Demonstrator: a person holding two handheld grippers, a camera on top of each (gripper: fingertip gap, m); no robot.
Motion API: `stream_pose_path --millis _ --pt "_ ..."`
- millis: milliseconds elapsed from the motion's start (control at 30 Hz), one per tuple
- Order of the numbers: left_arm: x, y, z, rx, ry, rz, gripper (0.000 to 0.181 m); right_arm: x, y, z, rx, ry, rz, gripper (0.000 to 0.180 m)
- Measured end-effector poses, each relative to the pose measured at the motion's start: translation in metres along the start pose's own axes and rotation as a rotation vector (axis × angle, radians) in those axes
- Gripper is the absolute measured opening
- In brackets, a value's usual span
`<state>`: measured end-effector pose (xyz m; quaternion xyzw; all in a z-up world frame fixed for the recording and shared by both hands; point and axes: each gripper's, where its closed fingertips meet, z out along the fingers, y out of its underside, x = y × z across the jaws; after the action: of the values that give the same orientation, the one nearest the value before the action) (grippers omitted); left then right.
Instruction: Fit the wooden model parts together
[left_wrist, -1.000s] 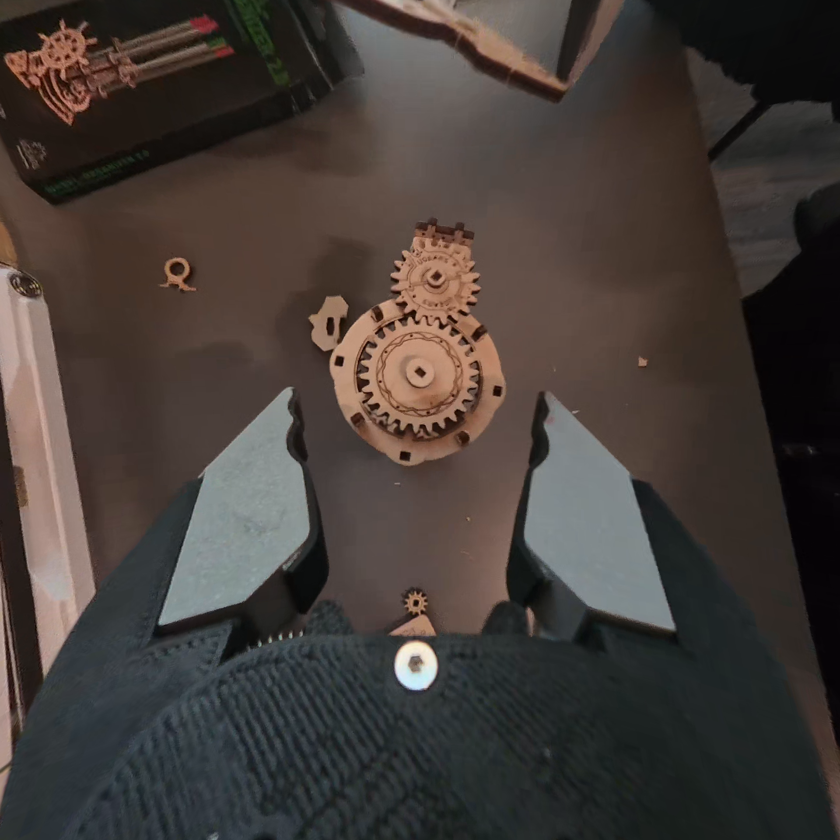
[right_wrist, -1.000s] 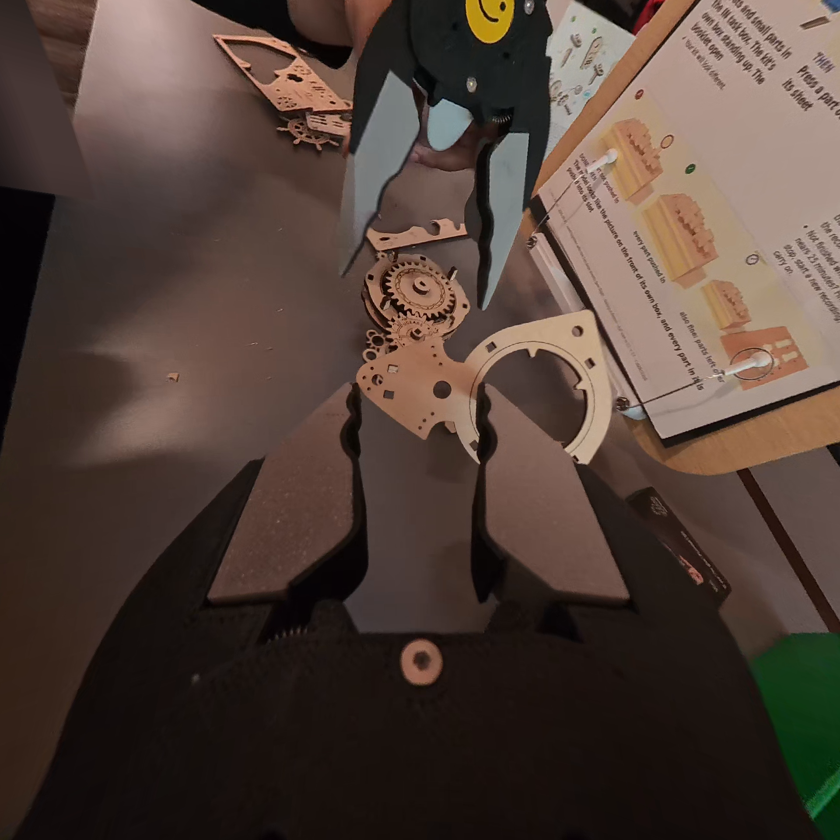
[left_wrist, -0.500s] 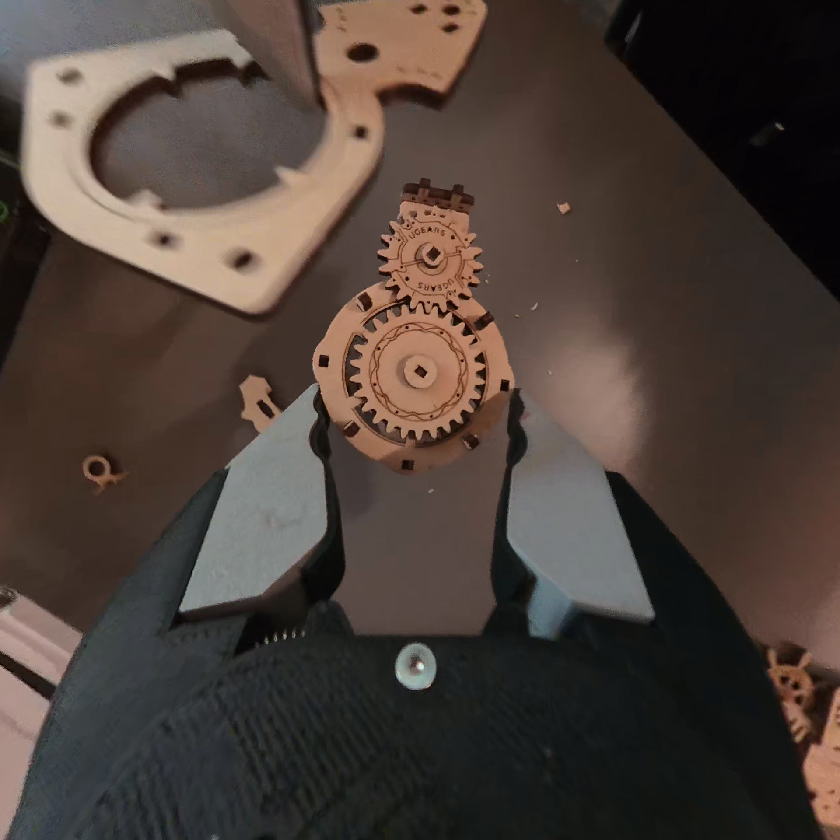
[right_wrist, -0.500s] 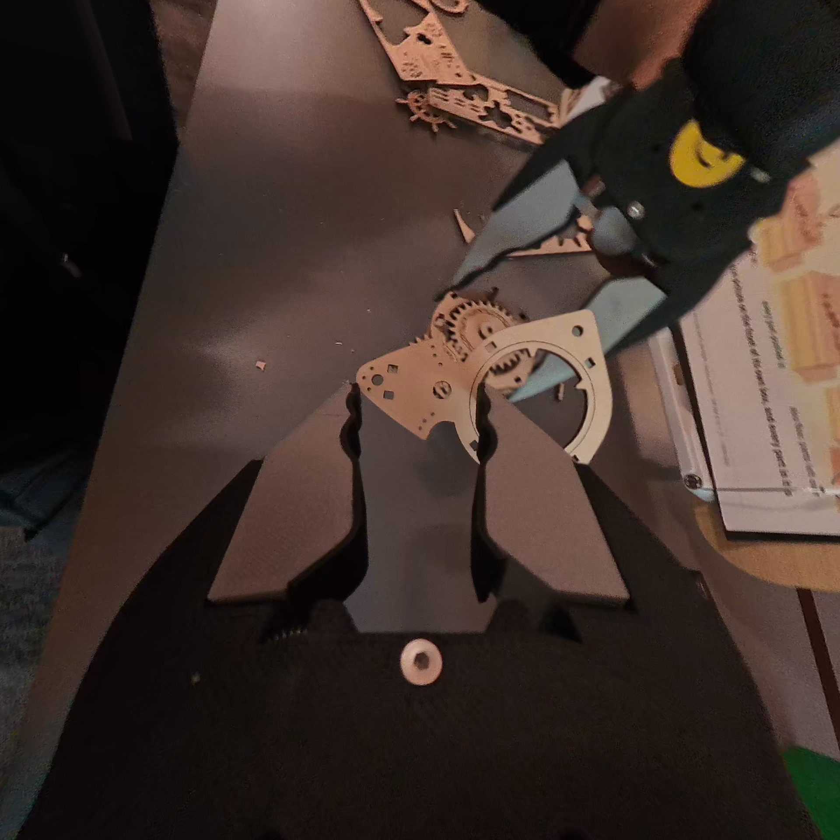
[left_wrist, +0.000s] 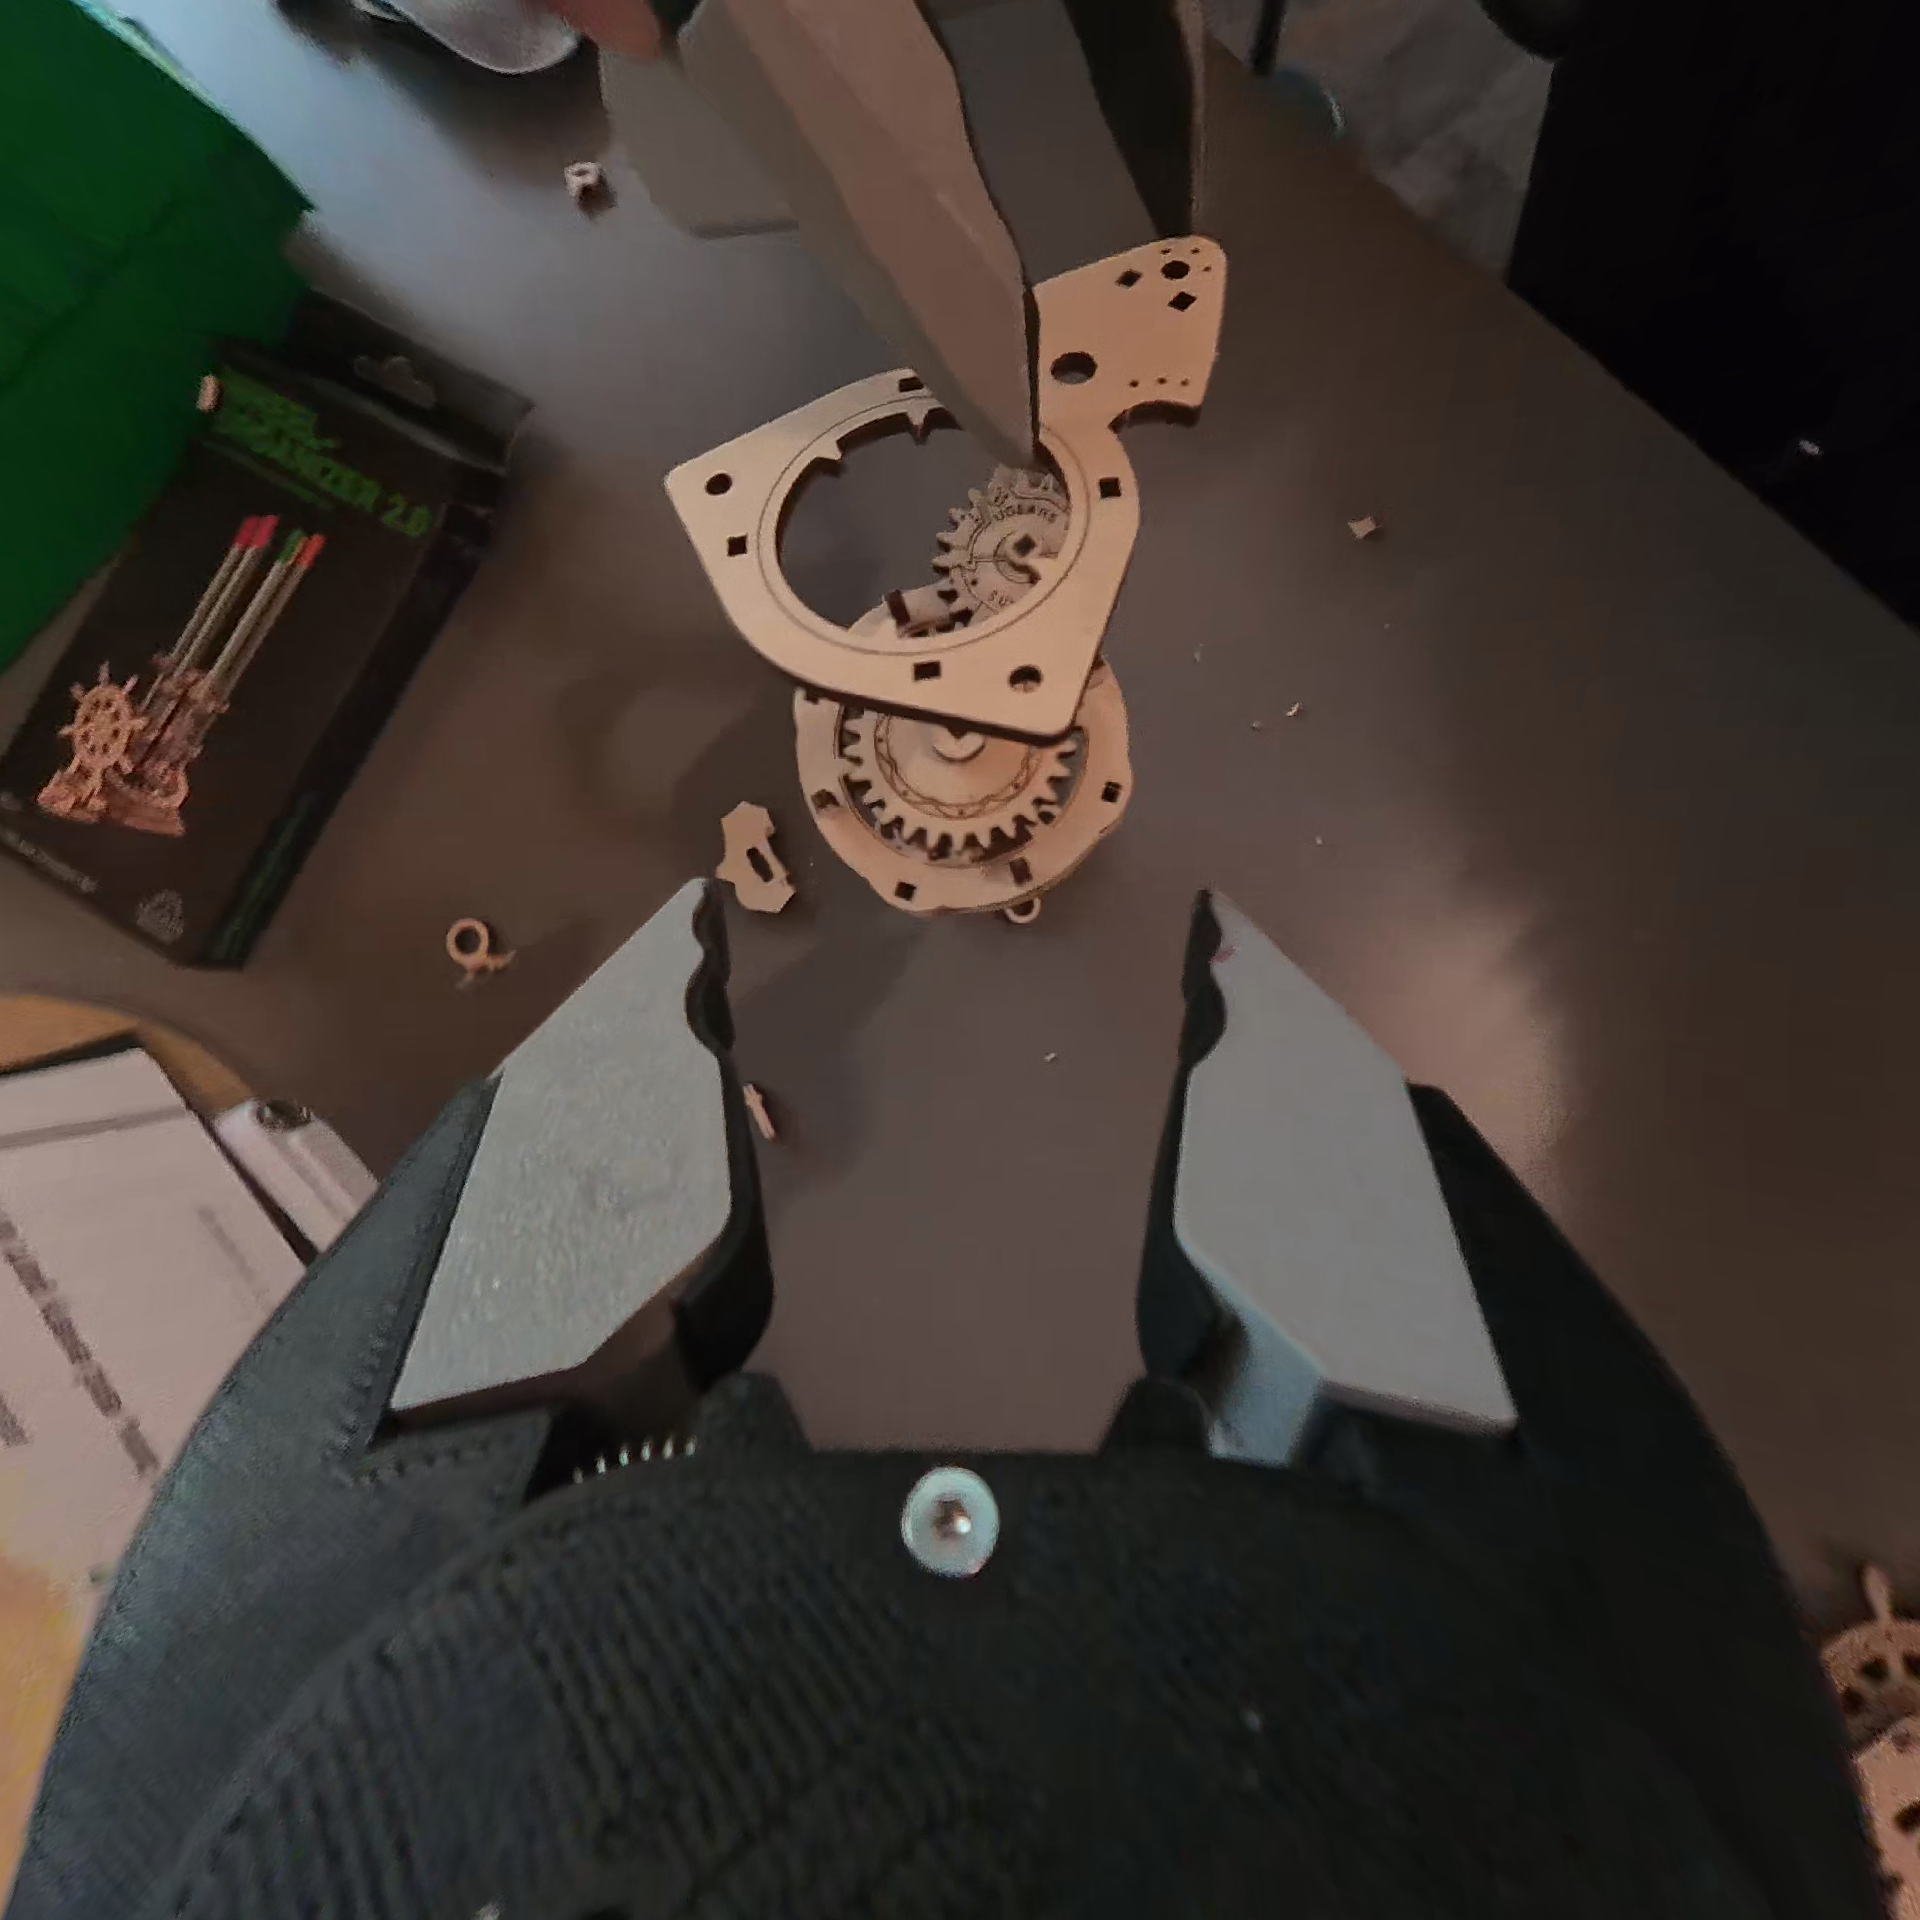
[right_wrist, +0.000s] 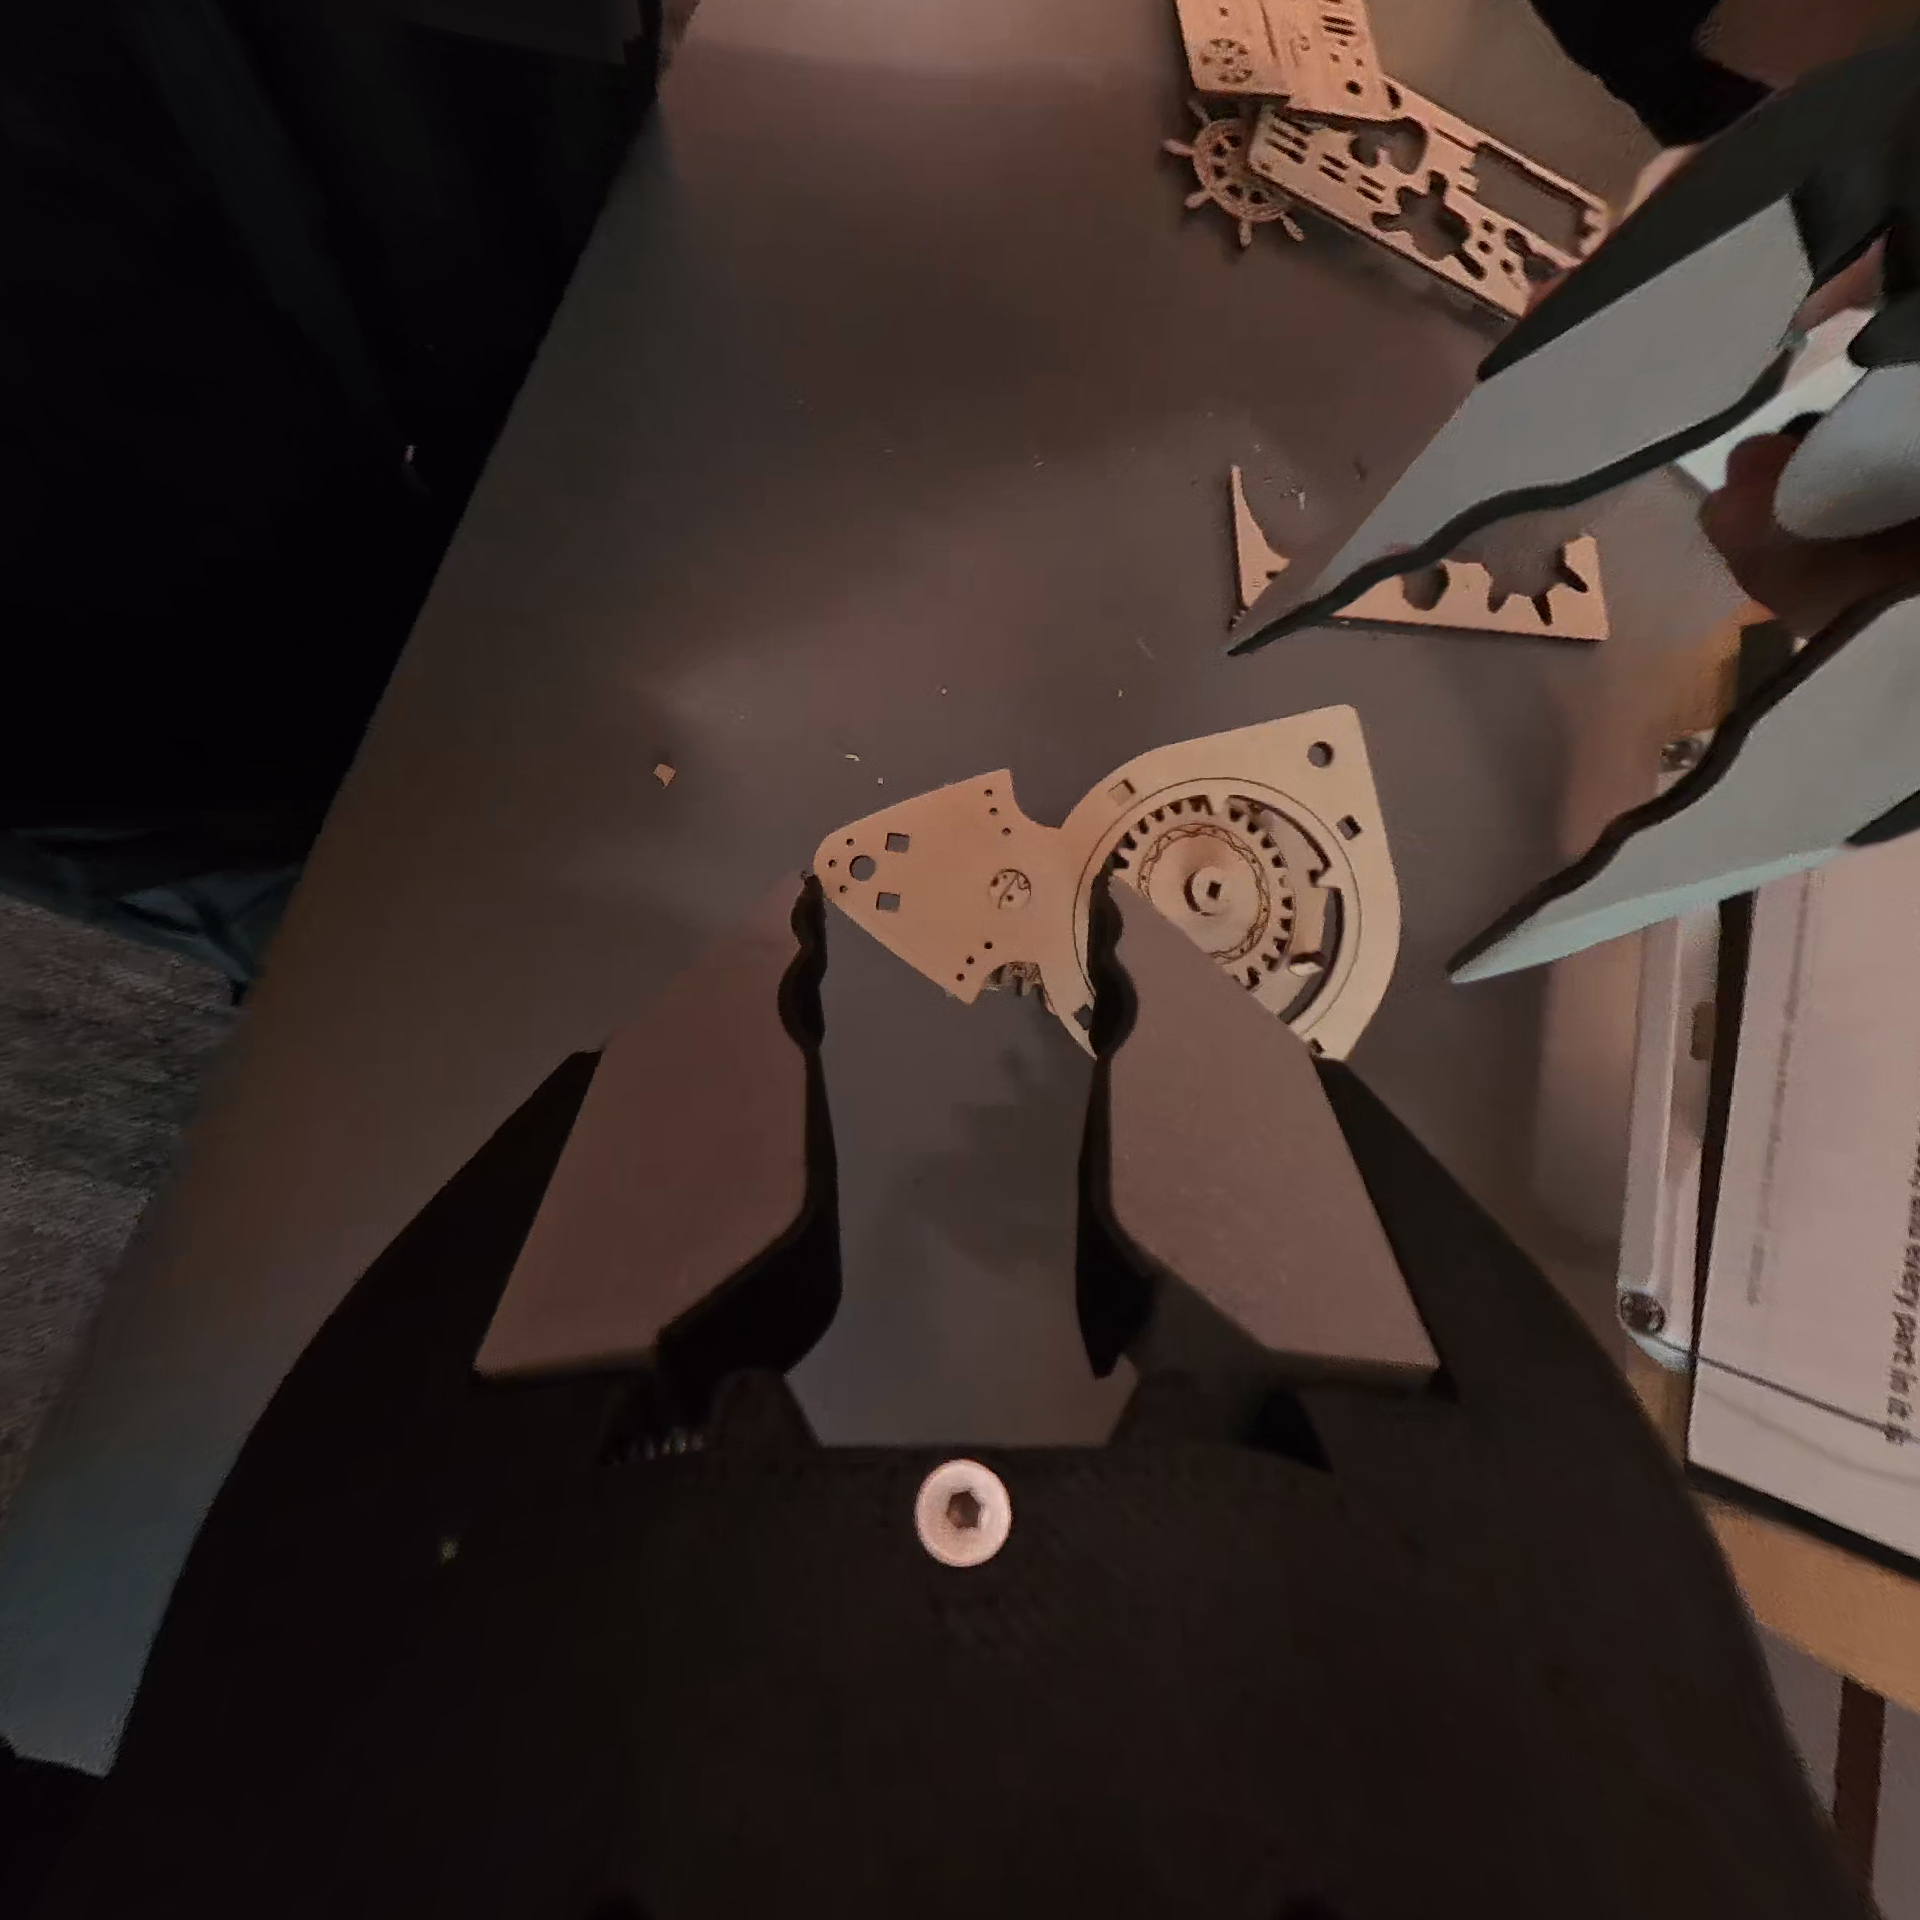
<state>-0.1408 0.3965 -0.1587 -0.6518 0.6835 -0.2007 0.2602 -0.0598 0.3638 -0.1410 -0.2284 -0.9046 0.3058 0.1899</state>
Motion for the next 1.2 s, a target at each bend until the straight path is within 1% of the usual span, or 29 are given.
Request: stream_pose_path --millis 167,300,367,433,500,567,600,700,767,800,833,933,967,1033,1100,1133,1167,1200 --pt "0.014 0.004 -0.01 0.087 -0.152 -0.147 0.094 0.005 0.003 0.008 -0.051 -0.078 -0.084 0.048" --pt "0.025 0.011 -0.005 0.102 -0.267 -0.279 0.093 0.007 0.008 0.014 -0.081 -0.132 -0.151 0.048" --pt "0.026 0.009 -0.004 0.135 -0.334 -0.351 0.082 0.008 0.009 0.015 -0.077 -0.151 -0.177 0.048" --pt "0.034 -0.001 -0.002 0.213 -0.338 -0.424 0.075 0.008 0.01 0.015 -0.074 -0.168 -0.185 0.048" --pt "0.036 -0.007 -0.004 0.27 -0.369 -0.495 0.071 0.008 0.012 0.014 -0.068 -0.162 -0.205 0.048" --pt "0.036 -0.014 -0.006 0.334 -0.361 -0.574 0.057 0.008 0.014 0.012 -0.061 -0.161 -0.217 0.048" --pt "0.035 -0.018 -0.007 0.366 -0.343 -0.618 0.06 0.007 0.014 0.011 -0.061 -0.167 -0.219 0.048" --pt "0.03 -0.023 -0.013 0.46 -0.286 -0.752 0.048 0.006 0.013 0.011 -0.065 -0.158 -0.233 0.048" --pt "0.027 -0.02 -0.016 0.494 -0.264 -0.821 0.045 0.005 0.01 0.011 -0.059 -0.151 -0.243 0.048" --pt "0.027 -0.023 -0.018 0.535 -0.253 -0.83 0.037 0.006 0.012 0.013 -0.074 -0.144 -0.248 0.048" --pt "0.026 -0.026 -0.02 0.572 -0.239 -0.84 0.025 0.006 0.014 0.014 -0.085 -0.141 -0.252 0.048" --pt "0.024 -0.026 -0.022 0.607 -0.2 -0.891 0.007 0.007 0.013 0.015 -0.079 -0.128 -0.257 0.048" --pt "0.023 -0.025 -0.022 0.612 -0.195 -0.91 0.009 0.008 0.012 0.015 -0.085 -0.117 -0.261 0.048" --pt "0.025 -0.027 -0.021 0.627 -0.157 -0.944 0.026 0.006 0.011 0.014 -0.095 -0.107 -0.273 0.048" --pt "0.028 -0.03 -0.018 0.639 -0.117 -0.96 0.029 0.003 0.009 0.013 -0.104 -0.101 -0.28 0.048" --pt "0.026 -0.029 -0.017 0.638 -0.125 -0.965 0.029 0.002 0.009 0.012 -0.111 -0.102 -0.276 0.048" --pt "0.026 -0.029 -0.015 0.638 -0.12 -0.966 0.025 0.002 0.009 0.012 -0.114 -0.101 -0.269 0.048" --pt "0.026 -0.03 -0.013 0.642 -0.104 -0.965 0.014 0.002 0.008 0.012 -0.116 -0.097 -0.266 0.048"
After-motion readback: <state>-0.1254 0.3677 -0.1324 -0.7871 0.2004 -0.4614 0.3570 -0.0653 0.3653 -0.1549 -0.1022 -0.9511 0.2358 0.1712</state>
